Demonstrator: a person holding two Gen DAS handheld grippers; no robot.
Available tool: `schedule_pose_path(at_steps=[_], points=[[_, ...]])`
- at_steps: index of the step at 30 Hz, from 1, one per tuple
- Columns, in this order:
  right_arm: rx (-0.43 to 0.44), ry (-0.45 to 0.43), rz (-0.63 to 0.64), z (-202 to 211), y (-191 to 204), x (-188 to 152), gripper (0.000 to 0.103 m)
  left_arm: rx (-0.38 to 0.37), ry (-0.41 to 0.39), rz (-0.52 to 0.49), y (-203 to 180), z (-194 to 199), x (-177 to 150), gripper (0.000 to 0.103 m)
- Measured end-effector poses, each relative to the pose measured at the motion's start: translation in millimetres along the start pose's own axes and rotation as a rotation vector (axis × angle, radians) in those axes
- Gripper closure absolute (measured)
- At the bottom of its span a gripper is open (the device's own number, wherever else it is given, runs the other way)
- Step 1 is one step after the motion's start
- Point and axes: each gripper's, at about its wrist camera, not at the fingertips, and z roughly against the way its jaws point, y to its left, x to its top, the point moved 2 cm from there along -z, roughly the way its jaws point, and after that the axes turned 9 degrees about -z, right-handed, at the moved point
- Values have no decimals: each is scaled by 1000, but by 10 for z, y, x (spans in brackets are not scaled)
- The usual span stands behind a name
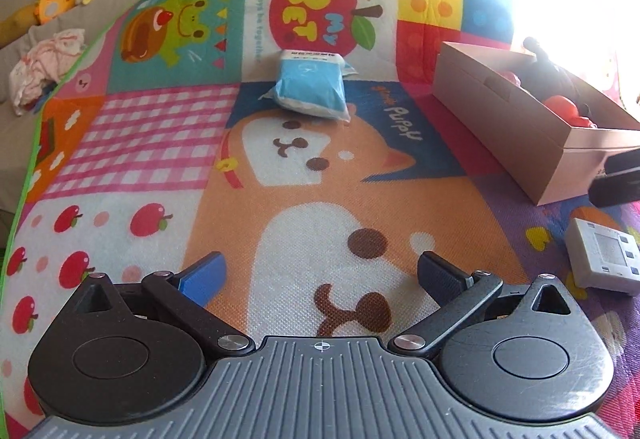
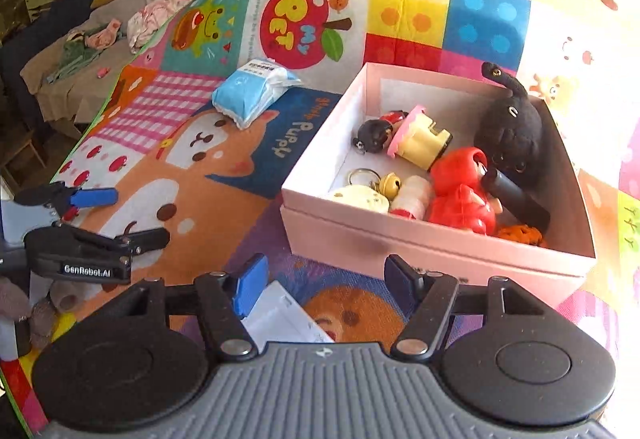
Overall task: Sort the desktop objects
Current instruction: 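Carry the white card toward the box with the right gripper while the left gripper grasps the blue pack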
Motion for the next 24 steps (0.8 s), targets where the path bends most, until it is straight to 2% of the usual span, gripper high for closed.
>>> schedule_pose_path(at_steps=[3,6,9,12,15,19,20,21,24], points=[[65,-16,-3,-146,102,89,40,-1,1,-2,-1,-7,6,0],[25,-51,45,-234,233,84,41,3,-8,-30,-18,-48,88,0],[23,-49,86,-195,264,-22,36,52,-92,-68,-32,-156,321,0],[2,-52,93,-76,195,-190,28,133,-167,-77,-41,-455,679,0],[-52,-64,58,74,50,-344,26,198,-150,-59,-23,-855,991,0],[-113,-112,6,314,-168,-454,19,235,-110,-44,7,-1197,1215,2],[-129,-127,1,357,-210,-463,19,255,-109,-44,20,-1225,1234,24],[-147,-138,-4,393,-249,-470,19,257,-97,-44,33,-1238,1243,41],[-167,-148,-8,423,-328,-456,18,229,-105,-28,37,-1093,1169,44]])
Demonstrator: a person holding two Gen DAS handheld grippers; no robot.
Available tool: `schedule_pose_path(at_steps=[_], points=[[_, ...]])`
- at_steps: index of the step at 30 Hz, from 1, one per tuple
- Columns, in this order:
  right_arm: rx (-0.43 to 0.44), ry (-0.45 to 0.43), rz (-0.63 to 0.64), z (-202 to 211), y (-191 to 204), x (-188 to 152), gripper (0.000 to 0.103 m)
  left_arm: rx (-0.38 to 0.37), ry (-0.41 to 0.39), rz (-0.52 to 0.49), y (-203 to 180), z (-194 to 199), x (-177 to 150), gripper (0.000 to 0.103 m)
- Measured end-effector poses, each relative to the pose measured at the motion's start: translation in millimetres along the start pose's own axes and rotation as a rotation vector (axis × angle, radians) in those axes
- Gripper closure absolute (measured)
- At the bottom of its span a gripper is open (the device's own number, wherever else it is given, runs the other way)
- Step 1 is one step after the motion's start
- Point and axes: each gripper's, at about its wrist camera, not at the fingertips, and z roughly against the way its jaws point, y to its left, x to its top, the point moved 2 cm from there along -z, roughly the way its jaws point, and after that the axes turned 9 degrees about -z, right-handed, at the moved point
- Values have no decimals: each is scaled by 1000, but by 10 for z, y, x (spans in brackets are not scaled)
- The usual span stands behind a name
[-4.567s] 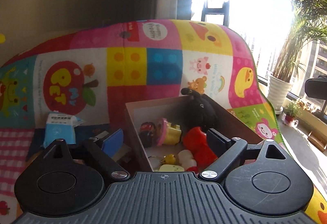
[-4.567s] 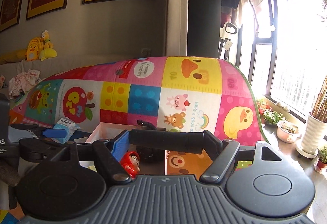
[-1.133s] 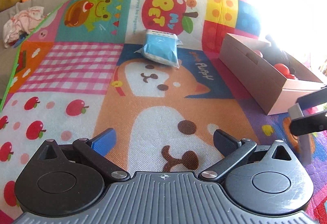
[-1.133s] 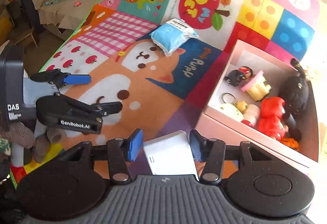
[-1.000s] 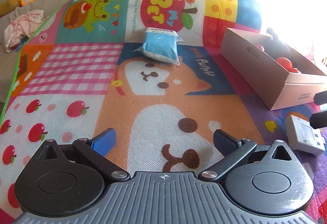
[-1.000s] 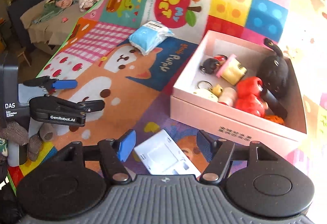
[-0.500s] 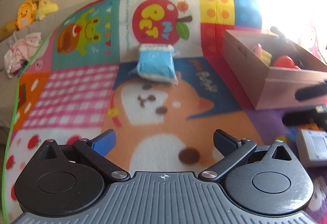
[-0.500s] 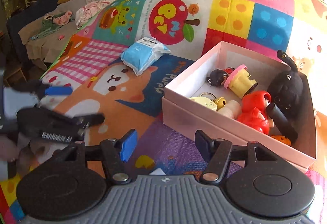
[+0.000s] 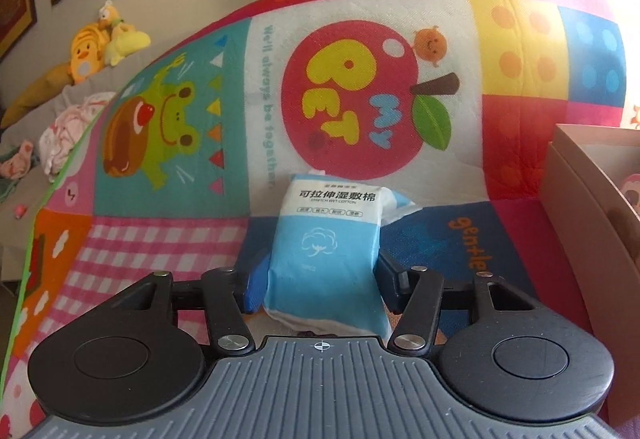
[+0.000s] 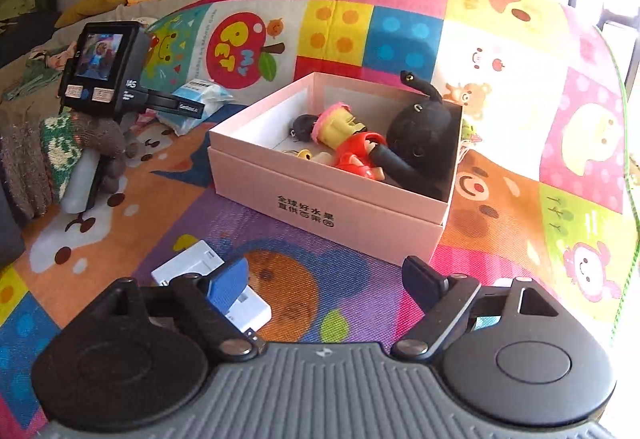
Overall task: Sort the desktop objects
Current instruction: 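Carry the white card toward the box with the right gripper while the left gripper grasps the blue pack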
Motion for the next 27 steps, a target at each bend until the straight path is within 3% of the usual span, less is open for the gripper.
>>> schedule_pose_path(at_steps=[6,10,13,15,16,18,19,21,25,27], points=[[-15,7,-34,-126,-42,27,18,-126,6,-12,-45,748,-380,44],[6,13,-27,-155,36,-13,17,-250,18,18,-116,1294,-699,40],[-25,-25,-13,-111,52,23,17,-322,13,17,-199,1539,-868,25],[-58,-67,-57,-51,-28,95,17,-351,-12,12,-229,1628,-897,9],[-80,-107,-105,0,-110,144,18,-354,-36,7,-237,1656,-886,6],[-142,-176,-187,75,-245,237,29,-339,-73,1,-242,1677,-862,6],[-190,-200,-226,79,-334,314,43,-338,-82,8,-235,1657,-849,6],[-228,-206,-311,10,-510,441,52,-343,-91,35,-208,1604,-856,4],[-189,-122,-400,-370,-768,646,81,-330,-59,77,-150,1473,-923,3],[-175,-66,-383,-604,-784,712,89,-343,-46,86,-120,1451,-962,3]])
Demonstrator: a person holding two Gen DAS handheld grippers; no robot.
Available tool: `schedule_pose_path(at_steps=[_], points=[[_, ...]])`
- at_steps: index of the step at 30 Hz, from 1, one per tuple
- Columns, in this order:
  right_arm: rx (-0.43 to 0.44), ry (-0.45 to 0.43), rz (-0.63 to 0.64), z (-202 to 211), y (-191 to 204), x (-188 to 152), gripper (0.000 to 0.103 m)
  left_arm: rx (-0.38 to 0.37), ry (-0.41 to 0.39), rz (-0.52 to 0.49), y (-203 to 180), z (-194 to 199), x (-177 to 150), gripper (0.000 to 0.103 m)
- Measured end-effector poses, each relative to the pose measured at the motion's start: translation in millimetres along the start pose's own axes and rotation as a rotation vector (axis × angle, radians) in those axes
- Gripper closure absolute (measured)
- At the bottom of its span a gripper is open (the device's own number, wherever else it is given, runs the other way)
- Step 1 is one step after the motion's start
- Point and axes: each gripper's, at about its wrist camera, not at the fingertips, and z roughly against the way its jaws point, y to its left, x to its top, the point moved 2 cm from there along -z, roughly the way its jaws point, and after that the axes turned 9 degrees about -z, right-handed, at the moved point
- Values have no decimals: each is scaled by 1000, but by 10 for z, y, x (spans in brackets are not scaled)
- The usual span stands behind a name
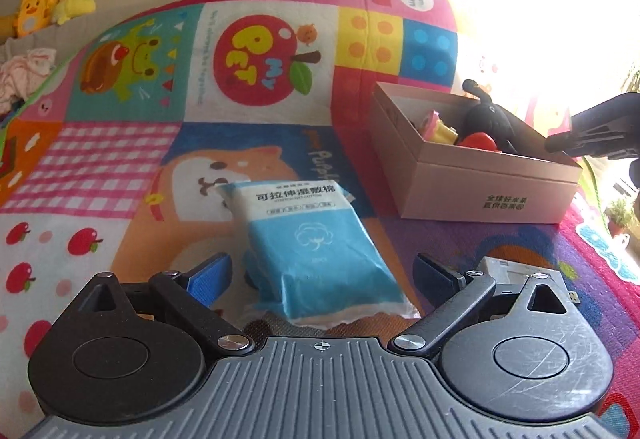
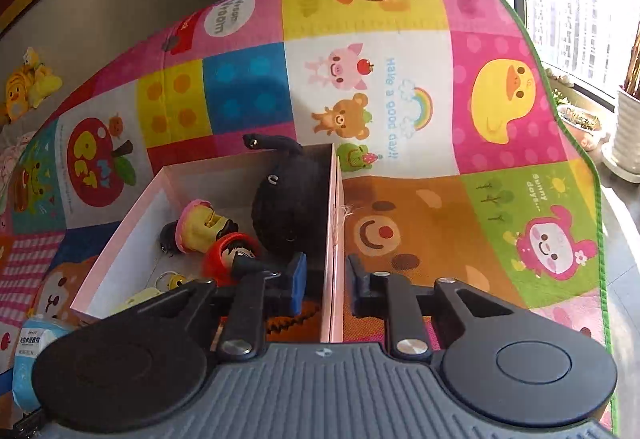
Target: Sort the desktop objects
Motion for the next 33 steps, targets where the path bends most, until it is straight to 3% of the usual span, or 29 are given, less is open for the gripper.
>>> schedule_pose_path(at_steps=[5,15,19,22,25,27,30,33], points=[[-79,-65,160,-208,255,11,91,-25,-1,11,21,2,-13,2],[-9,-59,252,-162,310,1,86,-40,11,-38,-72,8,-19,2],[5,-139,249,259,243,-85,48,-7,54,-65,-82,-39,-15,1],[73,-99,227,561,190,-185,45,53,73,-60,-21,-54,-23,1],[181,4,239,726,209,-402,25,123,79,-58,65,-42,-42,1],[243,86,278,751,284,-626,22,163,92,-38,148,-43,-46,1],[246,157,387,713,471,-1055,22,123,98,18,218,-17,-30,1],[259,139,421,738,572,-1267,14,73,76,9,158,39,-8,1]])
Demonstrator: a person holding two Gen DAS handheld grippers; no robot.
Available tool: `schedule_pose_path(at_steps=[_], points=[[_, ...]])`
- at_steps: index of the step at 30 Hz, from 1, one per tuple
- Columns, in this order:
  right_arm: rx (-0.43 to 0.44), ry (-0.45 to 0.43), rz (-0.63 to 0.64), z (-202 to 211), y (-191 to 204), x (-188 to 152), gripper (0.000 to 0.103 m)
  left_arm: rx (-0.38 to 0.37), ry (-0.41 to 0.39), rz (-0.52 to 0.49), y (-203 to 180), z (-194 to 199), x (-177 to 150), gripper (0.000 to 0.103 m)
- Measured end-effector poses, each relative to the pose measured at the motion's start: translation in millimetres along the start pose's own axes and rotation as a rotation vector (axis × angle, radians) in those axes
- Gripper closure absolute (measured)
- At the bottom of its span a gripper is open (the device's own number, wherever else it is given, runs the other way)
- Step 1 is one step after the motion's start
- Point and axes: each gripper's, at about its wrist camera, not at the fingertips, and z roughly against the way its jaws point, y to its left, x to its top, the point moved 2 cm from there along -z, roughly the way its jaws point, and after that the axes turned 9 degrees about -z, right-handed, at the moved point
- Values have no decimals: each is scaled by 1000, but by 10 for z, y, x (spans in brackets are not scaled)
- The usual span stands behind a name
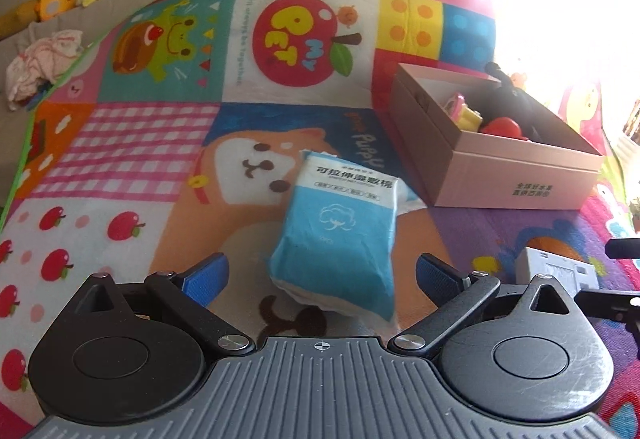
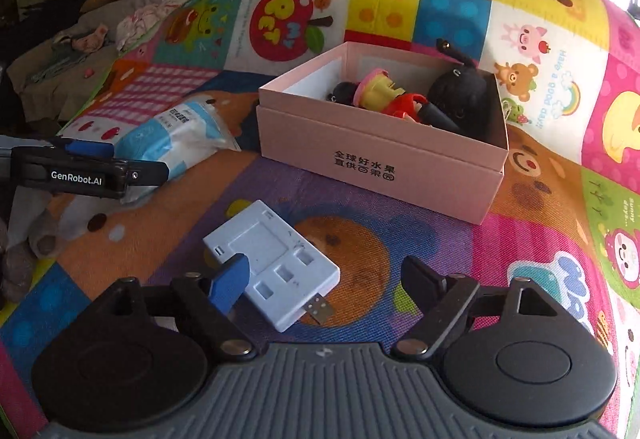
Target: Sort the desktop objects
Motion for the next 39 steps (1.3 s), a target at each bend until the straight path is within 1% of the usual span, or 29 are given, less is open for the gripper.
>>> schedule_pose_path(at_steps=[1,5,7,8,9,10,11,13,15,16,17,19,21,23,24,25,28,30,34,36,39], points=[[9,9,18,-10,28,-4,14,-8,-8,-17,-47,18,2,0],[-53,9,67,-26,-17,13,9,-18,-35,-59,-193,80,-7,0],[-124,-12,86,-9,-85,11,9,-12,-49,-67,-250,111,-4,0],[-190,-37,99,-2,-132,11,9,-9,-65,-72,-281,137,1,0],[-235,-54,100,1,-177,14,8,-12,-85,-80,-316,175,12,0],[-258,-57,79,9,-251,20,4,-24,-106,-92,-357,216,24,0],[-253,-52,44,18,-316,24,0,-41,-129,-108,-406,267,37,0],[-219,-28,-35,25,-432,9,0,-78,-157,-142,-505,332,64,0],[-188,11,-92,-8,-490,-37,0,-101,-160,-173,-589,344,78,0],[-174,31,-122,-37,-512,-61,0,-88,-159,-185,-620,327,79,0],[-160,52,-153,-67,-538,-81,0,-60,-157,-195,-631,307,75,0],[-161,34,-192,-69,-551,-106,0,5,-152,-199,-598,253,71,0],[-173,33,-218,-79,-545,-106,0,53,-137,-180,-500,181,66,0],[-197,41,-221,-103,-515,-107,0,118,-99,-155,-376,63,64,0],[-213,47,-212,-122,-491,-100,0,139,-84,-138,-317,10,62,0],[-218,47,-221,-129,-488,-96,0,142,-74,-122,-269,-38,60,0],[-228,48,-231,-140,-486,-86,0,110,-52,-67,-166,-125,72,0],[-225,35,-222,-132,-484,-101,0,76,-55,-49,-166,-133,68,0],[-199,8,-221,-95,-479,-116,0,22,-71,-94,-302,-100,24,0],[-153,3,-243,-84,-462,-87,0,16,-81,-119,-373,-78,7,0],[-136,15,-236,-135,-369,-49,0,27,-82,-115,-378,-77,-1,0]])
